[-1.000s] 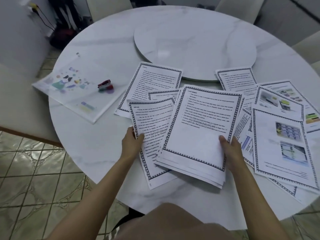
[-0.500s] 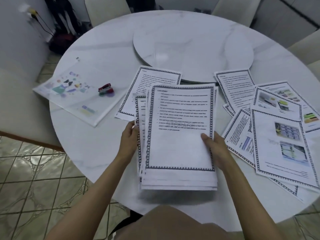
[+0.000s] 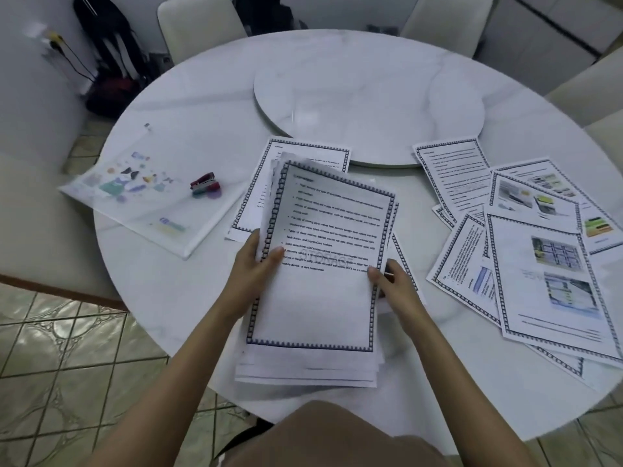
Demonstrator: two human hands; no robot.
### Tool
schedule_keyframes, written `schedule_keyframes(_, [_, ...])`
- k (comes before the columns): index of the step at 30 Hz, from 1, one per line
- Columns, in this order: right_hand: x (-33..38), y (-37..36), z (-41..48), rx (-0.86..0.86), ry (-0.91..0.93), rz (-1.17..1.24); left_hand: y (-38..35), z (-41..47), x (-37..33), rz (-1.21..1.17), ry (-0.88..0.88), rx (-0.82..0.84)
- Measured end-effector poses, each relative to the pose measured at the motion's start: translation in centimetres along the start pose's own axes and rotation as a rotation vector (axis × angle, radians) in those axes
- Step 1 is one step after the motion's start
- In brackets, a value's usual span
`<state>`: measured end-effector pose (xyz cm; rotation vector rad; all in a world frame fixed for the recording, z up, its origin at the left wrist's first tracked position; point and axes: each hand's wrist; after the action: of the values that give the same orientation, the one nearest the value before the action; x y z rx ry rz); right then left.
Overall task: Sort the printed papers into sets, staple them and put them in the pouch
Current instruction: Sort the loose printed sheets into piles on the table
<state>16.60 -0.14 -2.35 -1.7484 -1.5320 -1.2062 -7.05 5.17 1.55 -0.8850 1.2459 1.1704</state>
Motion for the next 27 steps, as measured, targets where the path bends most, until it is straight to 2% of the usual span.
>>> schedule_keyframes(3, [0.0, -0.2, 0.5, 0.04, -0.066, 0.089, 0.3, 0.6, -1.2, -0.067, -0.035, 0.033])
schedule_keyframes(6, [0.8, -0.4, 0.7, 0.162, -0.165, 0.278, 0.7, 1.4, -2.2, -0.137, -0.046, 0.043])
schedule_keyframes(8, [2.0, -0.4, 0.5, 0.208, -0.166, 0.365, 0.8, 1.8, -2.7, -0.145, -0.064, 0.042])
schedule_keyframes(13, [5.9, -0.3, -1.2, -0.061, 0.183, 0.239, 0.6, 2.5, -4.8, 0.072, -0.222, -0.023])
schedule_keyframes(18, [9.3, -0.7, -3.7, -0.198, 0.48, 0.264, -1.5, 2.3, -7.1, 0.064, -0.386, -0.278])
schedule_keyframes(21, [9.1, -0.9, -4.0, -0.189, 0.518, 0.25, -1.7, 1.8, -5.8, 0.062, -0.366, -0.306])
schedule_keyframes(27, [5.3, -1.0, -2.8, -0.178, 0.359, 0.233, -1.7, -0.2, -0.3, 0.129, -0.137, -0.223])
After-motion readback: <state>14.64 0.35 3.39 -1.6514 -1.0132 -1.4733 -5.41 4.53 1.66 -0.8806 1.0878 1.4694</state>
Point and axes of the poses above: each hand's wrist, its own z-axis towards the middle knuckle, its own y-axis out of the back of the hand, x = y × z, and after that the axes turned 11 degrees about -y, right-handed
